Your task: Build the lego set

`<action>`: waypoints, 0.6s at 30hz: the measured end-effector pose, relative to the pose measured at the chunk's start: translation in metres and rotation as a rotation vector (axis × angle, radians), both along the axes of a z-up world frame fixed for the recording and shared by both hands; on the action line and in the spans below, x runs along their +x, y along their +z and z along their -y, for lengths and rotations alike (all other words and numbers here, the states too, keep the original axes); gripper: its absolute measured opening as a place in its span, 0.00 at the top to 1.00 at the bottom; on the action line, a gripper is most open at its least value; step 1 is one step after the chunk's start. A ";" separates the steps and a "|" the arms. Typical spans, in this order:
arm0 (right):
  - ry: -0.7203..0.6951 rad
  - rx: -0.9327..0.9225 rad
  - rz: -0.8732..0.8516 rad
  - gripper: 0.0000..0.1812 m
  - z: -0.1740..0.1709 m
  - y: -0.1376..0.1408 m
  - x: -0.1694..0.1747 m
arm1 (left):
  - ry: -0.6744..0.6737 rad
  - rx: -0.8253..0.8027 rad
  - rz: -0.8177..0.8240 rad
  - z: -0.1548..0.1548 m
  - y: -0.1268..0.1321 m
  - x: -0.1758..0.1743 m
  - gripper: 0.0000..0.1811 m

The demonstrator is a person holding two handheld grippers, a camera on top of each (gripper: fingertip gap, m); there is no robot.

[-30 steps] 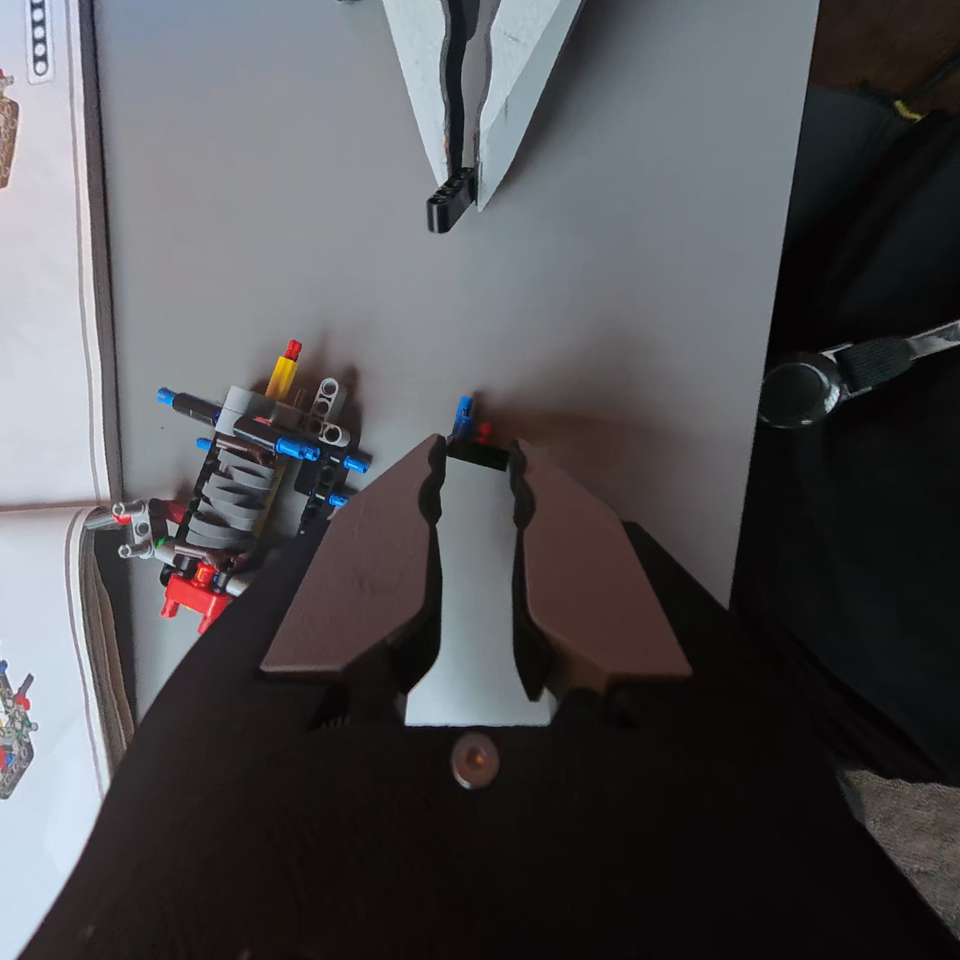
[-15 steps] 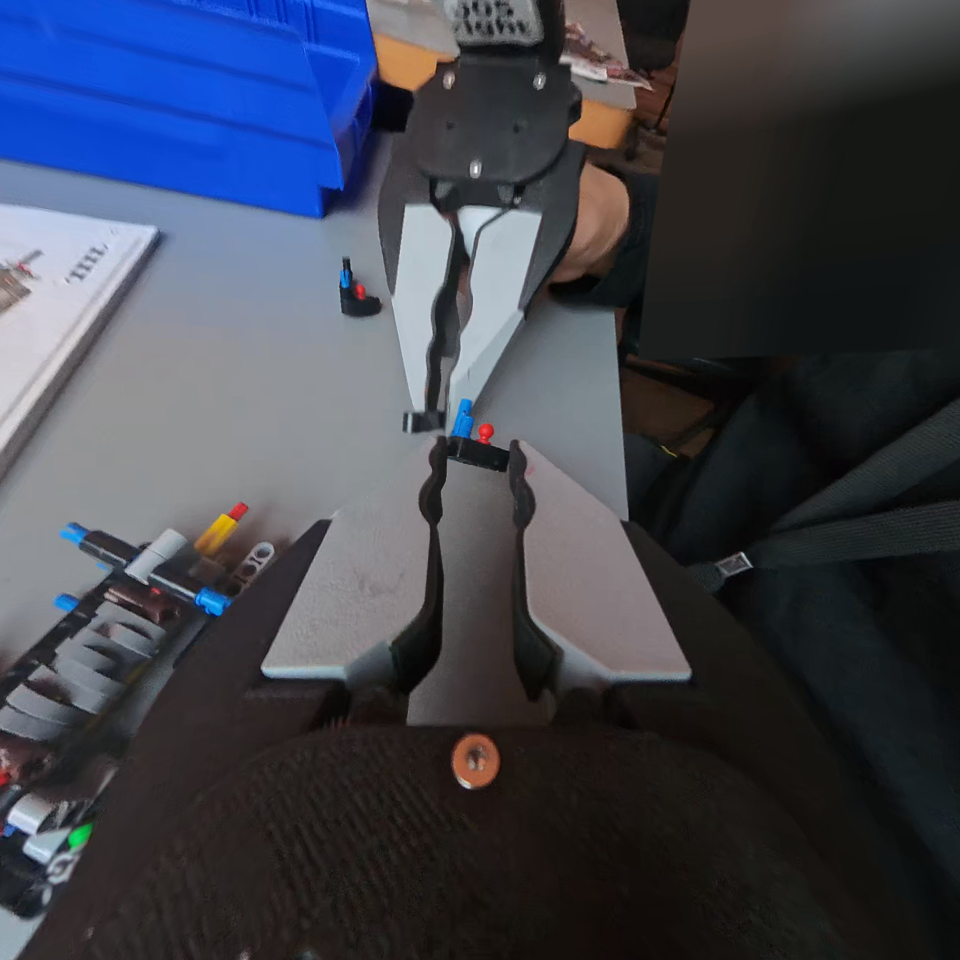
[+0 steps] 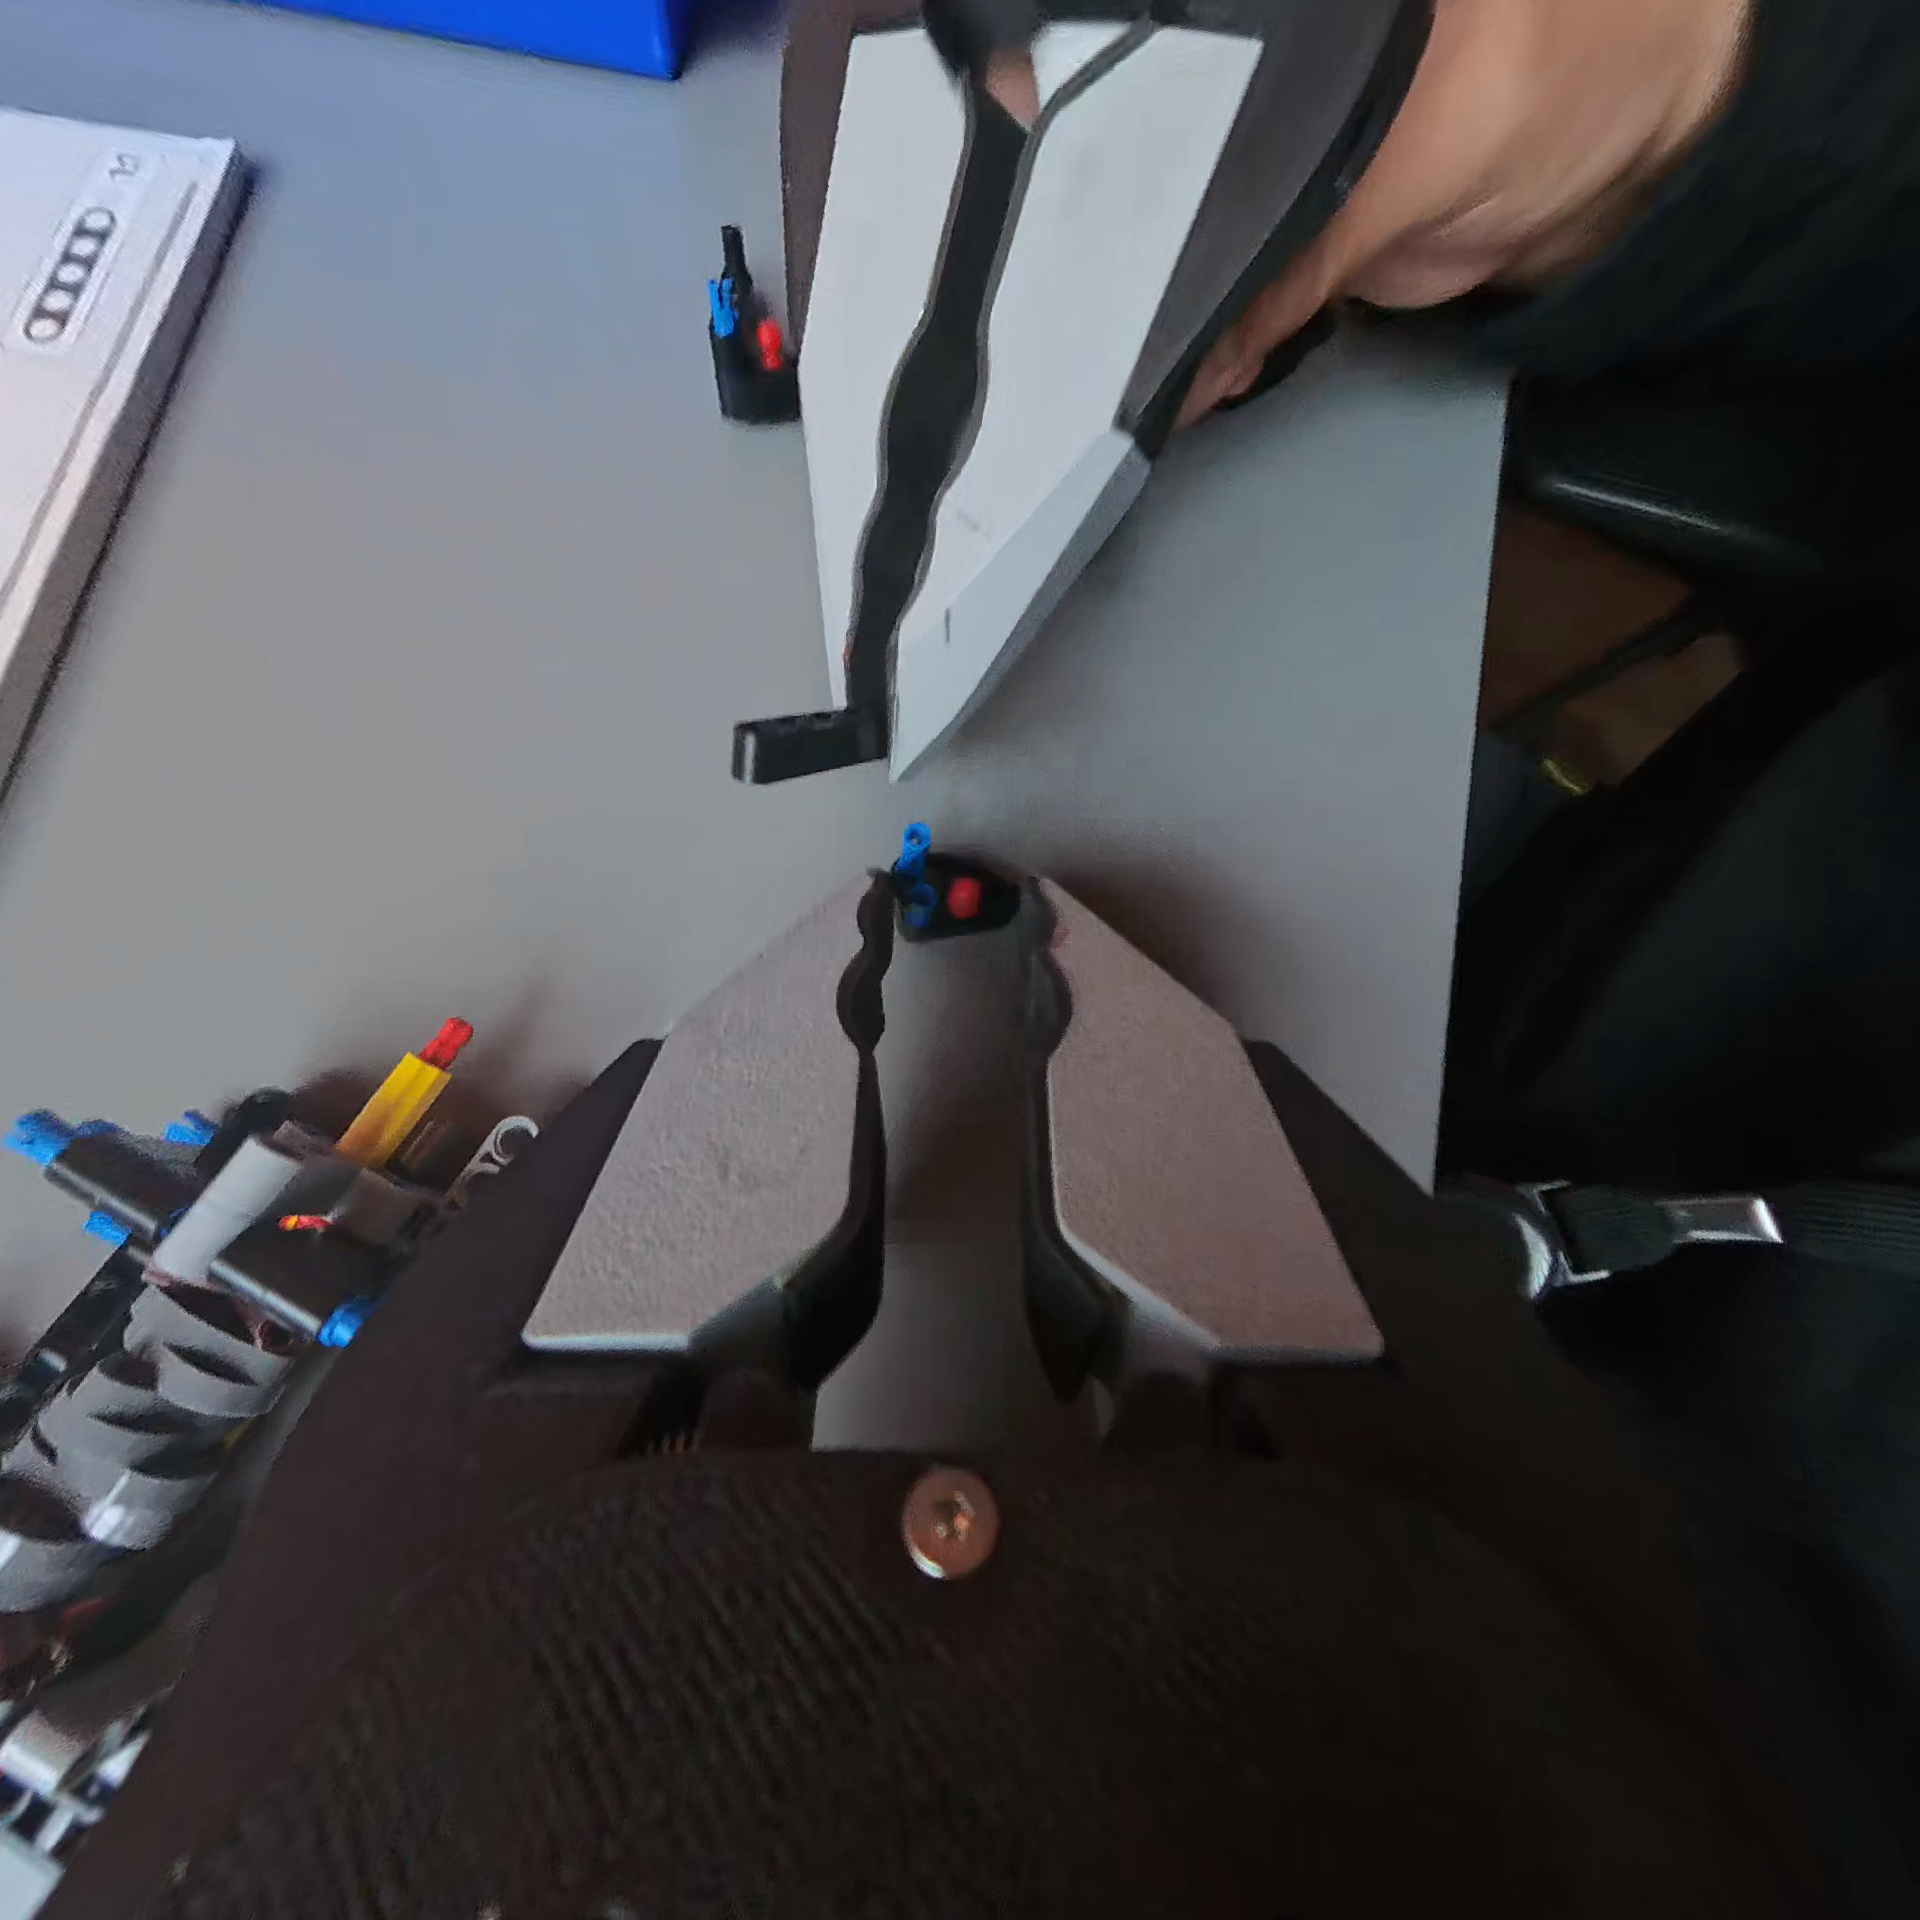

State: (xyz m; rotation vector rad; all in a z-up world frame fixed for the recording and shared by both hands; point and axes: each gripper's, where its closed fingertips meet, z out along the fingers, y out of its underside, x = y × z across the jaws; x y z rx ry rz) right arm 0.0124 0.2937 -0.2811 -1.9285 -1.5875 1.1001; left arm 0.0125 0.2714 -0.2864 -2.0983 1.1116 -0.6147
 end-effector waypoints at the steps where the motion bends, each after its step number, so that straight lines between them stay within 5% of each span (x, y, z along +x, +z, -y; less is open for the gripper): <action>1: 0.003 0.014 0.007 0.98 0.000 -0.001 0.000 | -0.008 -0.001 0.002 0.000 0.000 0.001 0.88; 7: 0.056 0.038 -0.026 0.98 0.007 0.003 -0.003 | -0.009 -0.124 0.062 0.001 -0.001 -0.001 0.88; 13: 0.060 0.078 -0.011 0.98 0.002 0.001 0.001 | -0.012 -0.016 0.016 -0.001 0.002 -0.007 0.78; 18: 0.104 0.138 0.013 0.98 0.004 0.002 0.004 | 0.008 0.044 0.021 -0.002 0.012 -0.023 0.82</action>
